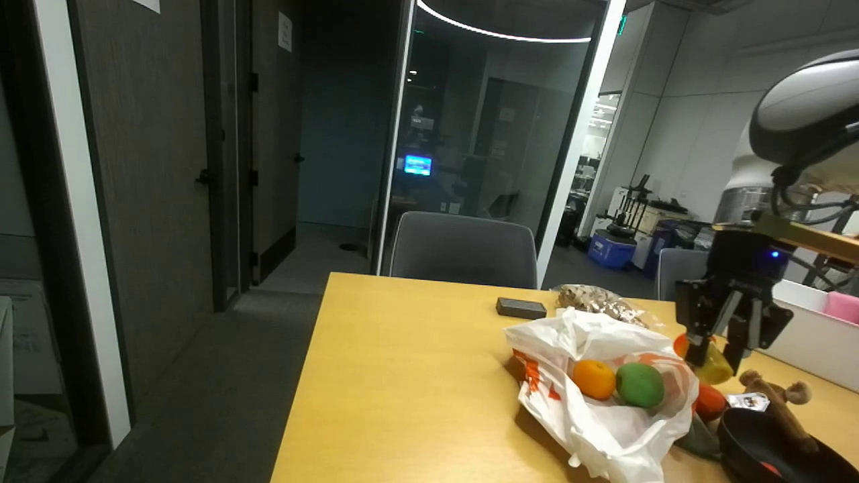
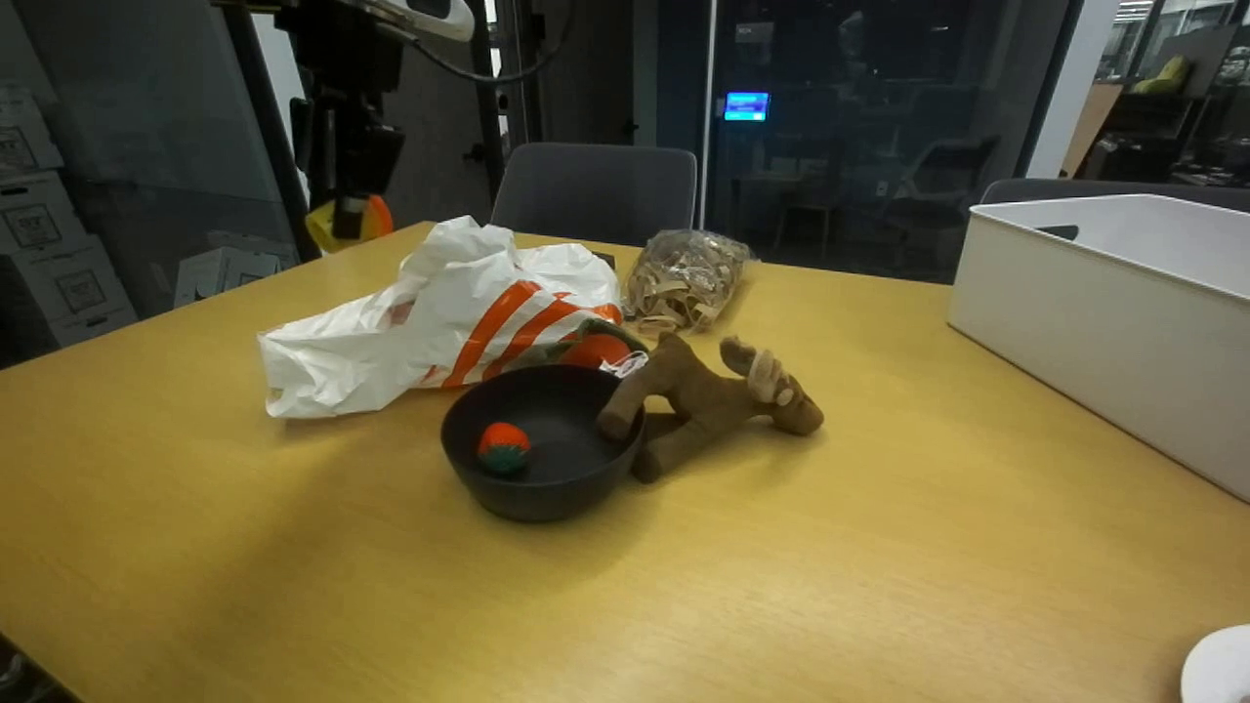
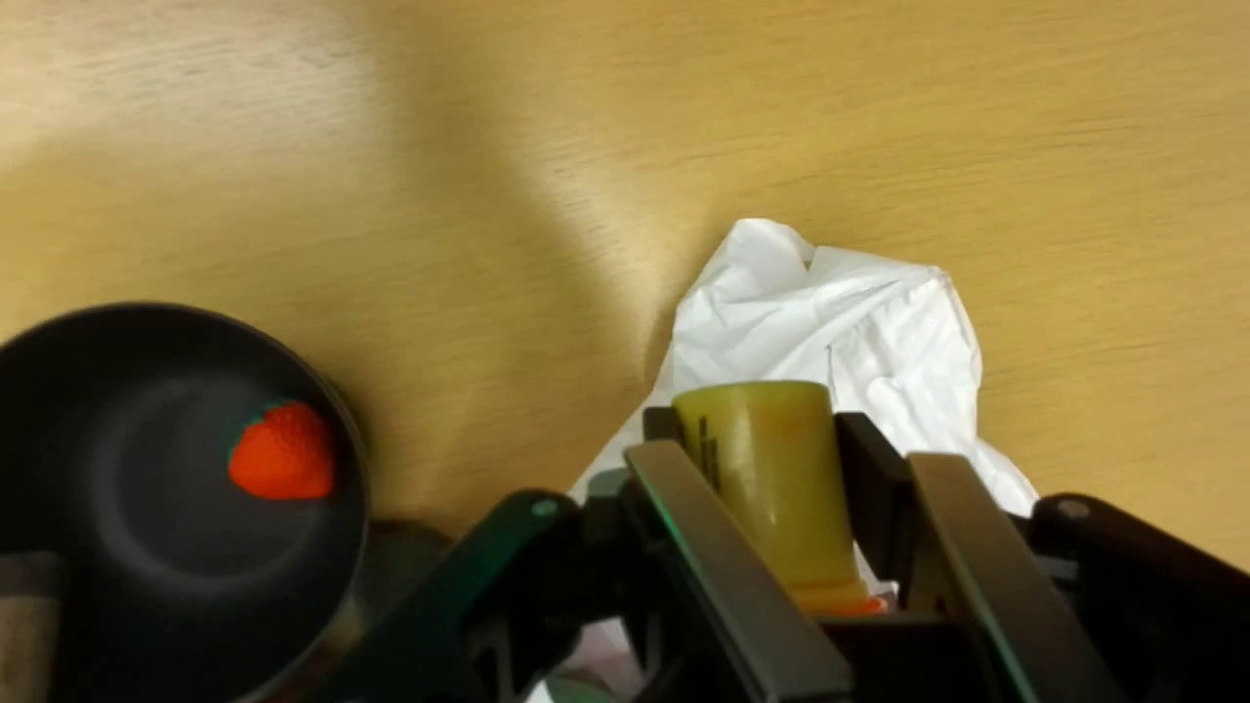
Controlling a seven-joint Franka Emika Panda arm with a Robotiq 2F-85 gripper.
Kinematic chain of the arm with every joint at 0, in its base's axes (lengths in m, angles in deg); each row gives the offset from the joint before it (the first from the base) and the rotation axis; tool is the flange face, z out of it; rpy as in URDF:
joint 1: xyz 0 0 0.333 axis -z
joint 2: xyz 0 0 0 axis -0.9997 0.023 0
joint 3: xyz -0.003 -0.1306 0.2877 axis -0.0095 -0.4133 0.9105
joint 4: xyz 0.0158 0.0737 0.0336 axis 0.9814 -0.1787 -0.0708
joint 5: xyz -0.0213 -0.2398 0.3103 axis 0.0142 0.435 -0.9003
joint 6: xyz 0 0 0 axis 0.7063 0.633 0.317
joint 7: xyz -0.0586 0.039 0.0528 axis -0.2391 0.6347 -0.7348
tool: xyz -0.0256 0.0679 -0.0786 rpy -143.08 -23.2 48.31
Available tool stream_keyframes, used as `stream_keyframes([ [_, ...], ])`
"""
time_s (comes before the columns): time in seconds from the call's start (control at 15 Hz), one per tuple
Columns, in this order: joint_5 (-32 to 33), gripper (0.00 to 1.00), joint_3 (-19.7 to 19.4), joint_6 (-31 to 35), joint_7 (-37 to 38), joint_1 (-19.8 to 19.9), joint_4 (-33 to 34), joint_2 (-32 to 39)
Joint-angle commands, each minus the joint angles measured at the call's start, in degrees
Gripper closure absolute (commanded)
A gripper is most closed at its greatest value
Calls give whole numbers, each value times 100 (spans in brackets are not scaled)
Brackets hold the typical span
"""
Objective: Put the orange, the apple, the yellow container and the strawberry in the plastic
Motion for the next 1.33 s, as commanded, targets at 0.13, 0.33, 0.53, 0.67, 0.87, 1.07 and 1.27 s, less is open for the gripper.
stream_keyframes([
  [0.13,802,82,248,497,315,-227,709,1027],
  [0.33,970,82,172,610,424,-252,893,1504],
  [0.53,991,82,83,888,586,-279,1111,1958],
  [0.67,1112,82,14,1207,806,-318,1189,2167],
  [0.87,1273,82,-83,1398,1087,-369,1359,2508],
  [1.07,1249,32,-163,1365,1232,-390,1477,2733],
  [1.27,1103,16,-185,1151,1106,-354,1553,2730],
])
